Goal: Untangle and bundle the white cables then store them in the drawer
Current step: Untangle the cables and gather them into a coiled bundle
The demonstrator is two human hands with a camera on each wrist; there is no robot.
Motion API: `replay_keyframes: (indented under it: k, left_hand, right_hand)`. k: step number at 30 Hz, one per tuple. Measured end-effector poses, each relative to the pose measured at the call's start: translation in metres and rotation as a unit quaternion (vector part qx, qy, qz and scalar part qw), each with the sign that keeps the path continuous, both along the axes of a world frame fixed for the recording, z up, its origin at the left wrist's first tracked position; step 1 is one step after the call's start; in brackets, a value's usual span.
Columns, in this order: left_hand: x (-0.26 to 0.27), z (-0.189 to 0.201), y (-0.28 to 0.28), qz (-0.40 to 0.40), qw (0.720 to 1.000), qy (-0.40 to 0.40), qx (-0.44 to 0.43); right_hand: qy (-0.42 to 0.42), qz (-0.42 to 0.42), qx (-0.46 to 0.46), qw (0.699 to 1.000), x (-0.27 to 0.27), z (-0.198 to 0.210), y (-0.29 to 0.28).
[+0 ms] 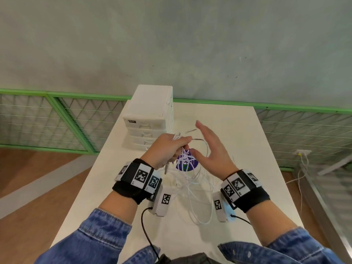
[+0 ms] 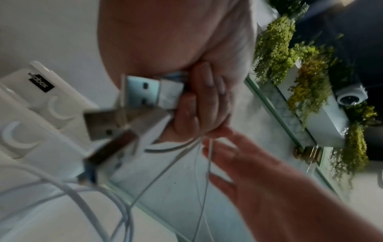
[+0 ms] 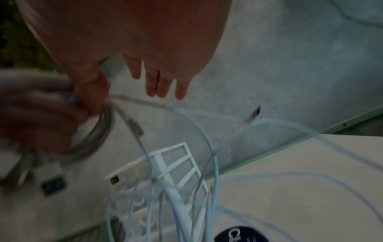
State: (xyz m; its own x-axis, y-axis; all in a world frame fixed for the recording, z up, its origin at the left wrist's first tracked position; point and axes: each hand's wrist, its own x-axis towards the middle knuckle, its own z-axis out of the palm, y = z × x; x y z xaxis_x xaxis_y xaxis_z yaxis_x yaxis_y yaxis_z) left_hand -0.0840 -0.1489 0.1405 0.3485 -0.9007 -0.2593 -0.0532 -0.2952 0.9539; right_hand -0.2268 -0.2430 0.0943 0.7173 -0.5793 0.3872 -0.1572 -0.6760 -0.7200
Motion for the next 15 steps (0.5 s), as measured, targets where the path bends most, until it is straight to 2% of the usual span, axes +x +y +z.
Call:
replay_keyframes:
  k: [4, 7, 10, 12, 15]
  left_hand:
    - [-0.003, 0.016, 0.001, -0.078, 0.993, 0.073, -0.05]
    - [0.001, 0.025, 0.0, -0.084, 0.971, 0.192, -0.115]
    - [0.002, 0.029, -0.003, -0.089, 0.957, 0.245, -0.13]
    - [0.001, 0.029, -0.004, -0.102, 0.945, 0.283, -0.131]
    - [-0.001, 0.028, -0.006, -0.1, 0.93, 0.323, -0.145]
  right_hand:
    - [-0.028, 0.017, 0.051, 0.998, 0.015, -0.013, 0.011]
    - [-0.007, 0.025, 0.12, 0.992, 0.017, -0.02, 0.016]
    - [-0.028, 0.036, 0.187, 0.981, 0.016, -0.018, 0.023]
    - [-0.036, 0.023, 0.204, 0.978, 0.015, -0.017, 0.023]
    - [-0.022, 0.005, 0.178, 0.984, 0.013, -0.023, 0.015]
